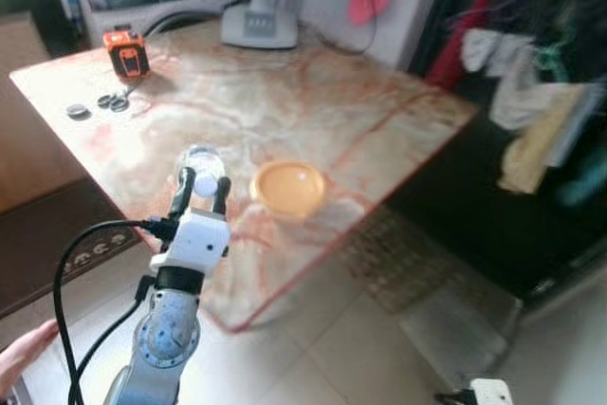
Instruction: Restocking fridge
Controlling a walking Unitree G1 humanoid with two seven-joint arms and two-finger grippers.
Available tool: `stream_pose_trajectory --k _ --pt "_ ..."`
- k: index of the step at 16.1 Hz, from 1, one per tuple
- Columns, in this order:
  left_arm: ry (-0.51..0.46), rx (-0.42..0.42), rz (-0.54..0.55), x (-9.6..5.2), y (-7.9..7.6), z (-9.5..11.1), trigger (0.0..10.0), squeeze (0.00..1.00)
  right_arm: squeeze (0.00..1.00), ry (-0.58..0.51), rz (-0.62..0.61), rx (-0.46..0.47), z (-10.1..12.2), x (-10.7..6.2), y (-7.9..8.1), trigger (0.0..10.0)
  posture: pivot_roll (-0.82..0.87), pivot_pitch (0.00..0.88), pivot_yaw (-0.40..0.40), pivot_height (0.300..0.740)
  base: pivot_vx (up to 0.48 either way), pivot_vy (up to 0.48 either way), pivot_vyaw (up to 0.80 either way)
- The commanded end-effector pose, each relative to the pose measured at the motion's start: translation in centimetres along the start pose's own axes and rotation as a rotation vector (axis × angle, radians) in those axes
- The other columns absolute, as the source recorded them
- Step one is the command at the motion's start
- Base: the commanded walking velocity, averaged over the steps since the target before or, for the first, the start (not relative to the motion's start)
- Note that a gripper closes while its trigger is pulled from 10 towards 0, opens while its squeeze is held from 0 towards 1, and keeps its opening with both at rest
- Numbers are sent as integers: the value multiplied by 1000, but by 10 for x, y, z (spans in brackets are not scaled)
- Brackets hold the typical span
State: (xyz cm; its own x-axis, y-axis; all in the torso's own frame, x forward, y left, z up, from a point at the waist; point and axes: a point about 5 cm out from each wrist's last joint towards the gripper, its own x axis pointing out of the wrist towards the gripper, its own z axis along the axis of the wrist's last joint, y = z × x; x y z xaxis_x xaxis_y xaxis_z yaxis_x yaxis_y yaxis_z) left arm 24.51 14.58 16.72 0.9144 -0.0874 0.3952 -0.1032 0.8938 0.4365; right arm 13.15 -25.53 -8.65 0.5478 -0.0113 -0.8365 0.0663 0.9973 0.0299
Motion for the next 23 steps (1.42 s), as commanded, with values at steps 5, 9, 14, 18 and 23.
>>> stream_pose_trajectory --k 5,9,14,18,23 --pt "-26 17 -5 6 0 1 10000 0 0 -8 -16 28 0 0 0 10000 67 28 -102 740 -179 0 0" --pt "-28 9 2 8 2 2 10000 0 0 -7 -13 33 1 1 0 10000 69 27 -103 740 0 0 -147" --pt "-27 -8 8 9 2 1 10000 0 0 -2 -14 30 2 1 0 10000 67 26 -105 740 0 0 -788" --pt "-37 -14 -20 9 -1 3 10000 0 0 -1 -13 25 2 1 1 10000 68 28 -106 740 0 0 -788" --pt "-39 -42 -92 6 -11 4 10000 0 0 3 -11 20 2 1 0 10000 72 30 -107 740 0 0 -783"
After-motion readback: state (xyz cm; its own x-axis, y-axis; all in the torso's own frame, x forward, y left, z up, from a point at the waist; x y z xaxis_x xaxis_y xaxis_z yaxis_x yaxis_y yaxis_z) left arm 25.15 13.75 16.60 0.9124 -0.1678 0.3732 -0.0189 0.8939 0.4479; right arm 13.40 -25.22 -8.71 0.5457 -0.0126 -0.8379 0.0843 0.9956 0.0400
